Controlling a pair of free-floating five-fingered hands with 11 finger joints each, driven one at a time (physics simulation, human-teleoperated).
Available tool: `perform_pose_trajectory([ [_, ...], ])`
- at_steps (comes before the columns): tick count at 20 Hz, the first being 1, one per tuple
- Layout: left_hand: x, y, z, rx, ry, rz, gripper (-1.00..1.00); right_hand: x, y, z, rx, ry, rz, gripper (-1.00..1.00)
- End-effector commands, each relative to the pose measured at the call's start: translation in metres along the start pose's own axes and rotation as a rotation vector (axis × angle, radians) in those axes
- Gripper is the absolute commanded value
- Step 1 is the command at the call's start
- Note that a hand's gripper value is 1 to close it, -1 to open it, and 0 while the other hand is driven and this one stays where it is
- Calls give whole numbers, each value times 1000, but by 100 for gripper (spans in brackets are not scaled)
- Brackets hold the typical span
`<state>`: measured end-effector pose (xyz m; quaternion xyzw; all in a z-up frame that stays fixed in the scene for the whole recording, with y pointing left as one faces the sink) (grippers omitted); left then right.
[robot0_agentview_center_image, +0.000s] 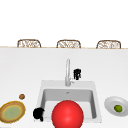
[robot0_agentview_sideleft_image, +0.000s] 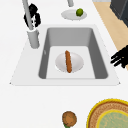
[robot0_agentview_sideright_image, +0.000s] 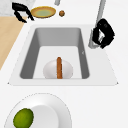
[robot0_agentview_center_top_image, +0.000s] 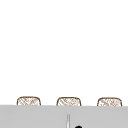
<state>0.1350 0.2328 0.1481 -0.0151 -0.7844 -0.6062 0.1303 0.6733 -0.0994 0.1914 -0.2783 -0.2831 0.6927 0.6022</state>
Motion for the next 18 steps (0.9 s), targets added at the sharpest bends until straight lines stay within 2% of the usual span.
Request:
perform_pose_trajectory([
  [1,0,0,0,0,0,0,0,15,-13,11,-75,6,7,100],
  [4,0,0,0,0,0,0,0,29,-7,15,-111,55,27,100],
  [12,0,0,0,0,0,0,0,62,13,18,-282,315,108,100],
  [18,0,0,0,0,0,0,0,73,18,11,-349,451,137,100],
])
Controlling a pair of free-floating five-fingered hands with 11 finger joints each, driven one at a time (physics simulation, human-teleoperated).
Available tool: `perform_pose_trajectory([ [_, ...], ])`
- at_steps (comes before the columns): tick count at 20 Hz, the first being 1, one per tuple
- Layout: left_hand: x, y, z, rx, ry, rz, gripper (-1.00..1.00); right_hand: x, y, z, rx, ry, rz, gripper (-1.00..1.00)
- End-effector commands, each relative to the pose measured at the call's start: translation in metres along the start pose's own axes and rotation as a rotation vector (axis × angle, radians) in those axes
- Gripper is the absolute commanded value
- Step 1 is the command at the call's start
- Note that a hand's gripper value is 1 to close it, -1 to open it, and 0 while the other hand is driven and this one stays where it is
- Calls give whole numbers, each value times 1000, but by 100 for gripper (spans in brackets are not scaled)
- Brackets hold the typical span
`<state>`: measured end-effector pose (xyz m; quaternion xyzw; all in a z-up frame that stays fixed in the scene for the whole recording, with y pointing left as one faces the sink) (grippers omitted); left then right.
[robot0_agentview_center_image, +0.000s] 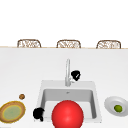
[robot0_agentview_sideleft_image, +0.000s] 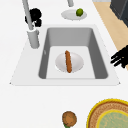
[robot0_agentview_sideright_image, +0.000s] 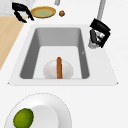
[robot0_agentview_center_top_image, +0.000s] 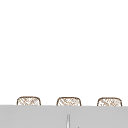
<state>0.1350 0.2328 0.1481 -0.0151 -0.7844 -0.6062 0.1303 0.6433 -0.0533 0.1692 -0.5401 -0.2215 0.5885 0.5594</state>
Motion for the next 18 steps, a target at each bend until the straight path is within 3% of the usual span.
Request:
perform_pose_trajectory([
  [1,0,0,0,0,0,0,0,20,-19,11,-42,0,11,100],
  [9,0,0,0,0,0,0,0,44,-11,9,-38,182,48,100],
  [18,0,0,0,0,0,0,0,57,-11,7,-39,286,76,100],
])
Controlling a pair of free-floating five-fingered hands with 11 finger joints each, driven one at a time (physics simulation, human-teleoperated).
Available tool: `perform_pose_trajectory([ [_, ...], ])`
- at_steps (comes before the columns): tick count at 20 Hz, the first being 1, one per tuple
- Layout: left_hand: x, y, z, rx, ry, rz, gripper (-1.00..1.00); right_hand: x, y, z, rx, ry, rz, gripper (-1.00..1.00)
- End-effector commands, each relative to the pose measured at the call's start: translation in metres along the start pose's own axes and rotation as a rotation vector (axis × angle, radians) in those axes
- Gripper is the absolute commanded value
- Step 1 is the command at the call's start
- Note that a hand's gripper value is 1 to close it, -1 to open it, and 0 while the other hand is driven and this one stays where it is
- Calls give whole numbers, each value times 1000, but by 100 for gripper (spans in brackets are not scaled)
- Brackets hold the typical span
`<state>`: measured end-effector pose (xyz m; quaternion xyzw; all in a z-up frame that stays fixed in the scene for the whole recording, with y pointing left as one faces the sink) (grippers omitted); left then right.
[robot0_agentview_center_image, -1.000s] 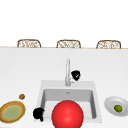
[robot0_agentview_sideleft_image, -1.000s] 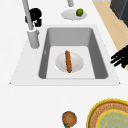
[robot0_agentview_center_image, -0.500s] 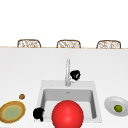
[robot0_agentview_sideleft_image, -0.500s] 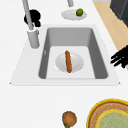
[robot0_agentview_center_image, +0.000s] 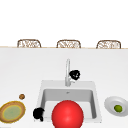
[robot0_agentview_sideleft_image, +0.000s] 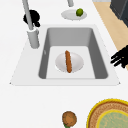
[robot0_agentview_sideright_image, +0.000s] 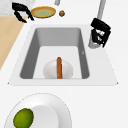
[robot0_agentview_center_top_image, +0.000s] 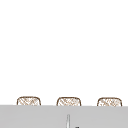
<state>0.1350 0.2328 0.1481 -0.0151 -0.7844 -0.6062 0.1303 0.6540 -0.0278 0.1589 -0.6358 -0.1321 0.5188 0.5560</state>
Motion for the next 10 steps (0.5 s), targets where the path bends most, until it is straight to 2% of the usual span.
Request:
perform_pose_trajectory([
  [1,0,0,0,0,0,0,0,22,-10,20,2,-8,14,100],
  [2,0,0,0,0,0,0,0,14,-3,18,-11,-38,12,100],
  [4,0,0,0,0,0,0,0,12,-1,13,-4,-20,12,100],
  [5,0,0,0,0,0,0,0,2,0,8,-4,6,-1,-100],
  [7,0,0,0,0,0,0,0,-7,-12,2,21,26,3,-100],
  [10,0,0,0,0,0,0,0,-18,-31,4,52,-1,-33,-100],
])
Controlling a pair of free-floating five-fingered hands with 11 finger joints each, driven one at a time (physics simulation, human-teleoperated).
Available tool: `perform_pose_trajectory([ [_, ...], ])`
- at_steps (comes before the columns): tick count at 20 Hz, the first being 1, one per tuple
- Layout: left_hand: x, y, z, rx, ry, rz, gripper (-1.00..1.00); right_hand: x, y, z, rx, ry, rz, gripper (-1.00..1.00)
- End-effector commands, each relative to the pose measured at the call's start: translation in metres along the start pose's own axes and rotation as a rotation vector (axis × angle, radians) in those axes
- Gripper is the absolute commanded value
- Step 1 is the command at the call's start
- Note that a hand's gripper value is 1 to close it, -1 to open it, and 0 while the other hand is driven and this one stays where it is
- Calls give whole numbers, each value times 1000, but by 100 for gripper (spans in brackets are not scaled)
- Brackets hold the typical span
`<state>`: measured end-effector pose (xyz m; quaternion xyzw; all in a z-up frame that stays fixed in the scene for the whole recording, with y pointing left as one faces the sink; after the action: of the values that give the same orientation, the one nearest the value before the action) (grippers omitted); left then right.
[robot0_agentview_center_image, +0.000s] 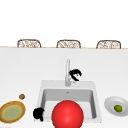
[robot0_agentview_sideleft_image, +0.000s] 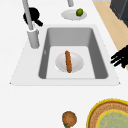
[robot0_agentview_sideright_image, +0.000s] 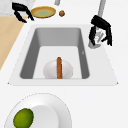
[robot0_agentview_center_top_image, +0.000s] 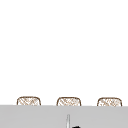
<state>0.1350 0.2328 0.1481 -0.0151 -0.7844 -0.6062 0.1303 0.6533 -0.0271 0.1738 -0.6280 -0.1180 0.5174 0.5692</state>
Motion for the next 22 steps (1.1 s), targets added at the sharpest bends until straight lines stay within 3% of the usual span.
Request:
perform_pose_trajectory([
  [1,0,0,0,0,0,0,0,-14,-23,2,21,-21,-38,-100],
  [10,0,0,0,0,0,0,0,-51,-52,4,39,-82,-90,-100],
  [17,0,0,0,0,0,0,0,-87,-39,-2,-38,-118,-134,-100],
  [22,0,0,0,0,0,0,0,-105,-21,-3,-81,-105,-129,-100],
])
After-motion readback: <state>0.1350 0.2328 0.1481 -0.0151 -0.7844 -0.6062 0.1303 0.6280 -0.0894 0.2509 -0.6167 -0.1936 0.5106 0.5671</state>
